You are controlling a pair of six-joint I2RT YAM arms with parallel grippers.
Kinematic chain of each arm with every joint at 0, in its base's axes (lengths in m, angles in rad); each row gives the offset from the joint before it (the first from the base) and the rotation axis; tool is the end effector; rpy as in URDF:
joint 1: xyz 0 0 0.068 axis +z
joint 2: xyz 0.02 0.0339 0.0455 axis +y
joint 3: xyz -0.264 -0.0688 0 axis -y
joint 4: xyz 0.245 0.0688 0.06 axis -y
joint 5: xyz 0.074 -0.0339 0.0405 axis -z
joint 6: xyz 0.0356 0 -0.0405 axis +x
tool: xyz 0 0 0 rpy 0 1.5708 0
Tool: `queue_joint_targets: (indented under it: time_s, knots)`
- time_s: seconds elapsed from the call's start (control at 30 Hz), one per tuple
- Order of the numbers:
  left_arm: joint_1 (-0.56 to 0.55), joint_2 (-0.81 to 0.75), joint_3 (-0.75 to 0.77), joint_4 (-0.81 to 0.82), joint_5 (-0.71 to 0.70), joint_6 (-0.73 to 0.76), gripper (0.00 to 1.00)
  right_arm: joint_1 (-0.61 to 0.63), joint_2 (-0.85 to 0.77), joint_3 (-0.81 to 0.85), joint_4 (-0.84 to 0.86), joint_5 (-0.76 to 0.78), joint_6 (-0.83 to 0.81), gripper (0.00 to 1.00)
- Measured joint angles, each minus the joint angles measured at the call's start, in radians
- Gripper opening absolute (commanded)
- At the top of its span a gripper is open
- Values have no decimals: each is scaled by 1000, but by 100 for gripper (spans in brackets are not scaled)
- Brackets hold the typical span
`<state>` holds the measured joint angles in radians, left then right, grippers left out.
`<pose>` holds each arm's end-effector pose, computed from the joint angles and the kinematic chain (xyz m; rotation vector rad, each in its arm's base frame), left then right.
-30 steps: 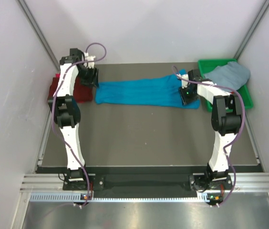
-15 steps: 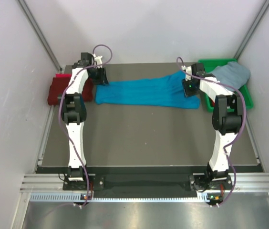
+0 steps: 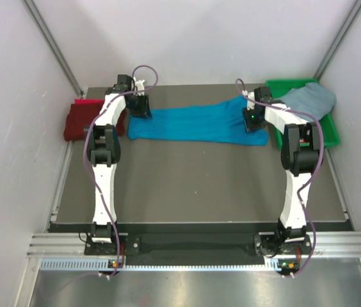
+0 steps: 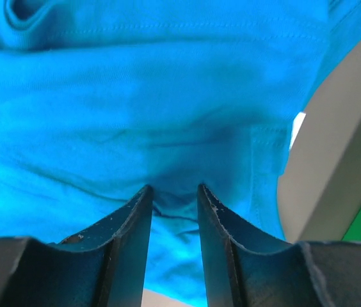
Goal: Fold and stack the t-shirts
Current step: Fold the tshirt
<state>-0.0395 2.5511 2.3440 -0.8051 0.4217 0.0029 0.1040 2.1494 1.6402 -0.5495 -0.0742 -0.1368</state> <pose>0.5468 -0.0362 0.1785 0.2096 2.5346 -0.5565 0.4584 0.0505 0.1720 -0.3409 2.6051 0.0862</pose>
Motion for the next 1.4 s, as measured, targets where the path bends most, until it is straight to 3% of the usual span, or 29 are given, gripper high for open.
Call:
queue_joint_targets:
  time_s: [0.5, 0.77, 0.87, 0.93, 1.13, 1.27, 1.4]
  knots:
    - [-2, -26, -77, 38, -35, -2, 40, -16, 134, 206, -14, 5, 14, 39]
    - [-35, -157, -291, 61, -85, -1, 41, -43, 198, 303, -3, 6, 15, 41]
    - [-63, -222, -389, 47, -106, -1, 45, -46, 222, 341, 8, 9, 15, 41]
    - [-82, -247, -420, 26, -125, 2, 53, -47, 233, 357, 12, 13, 14, 41]
    - [-111, -251, -293, -68, -227, 3, 60, -47, 234, 364, 30, 22, 14, 43]
    - [-85, -259, -127, -31, -303, 15, 63, -48, 206, 345, 32, 24, 26, 46]
    - [-42, -301, -93, 8, -364, 34, 62, -50, 95, 268, 27, 5, 83, 49]
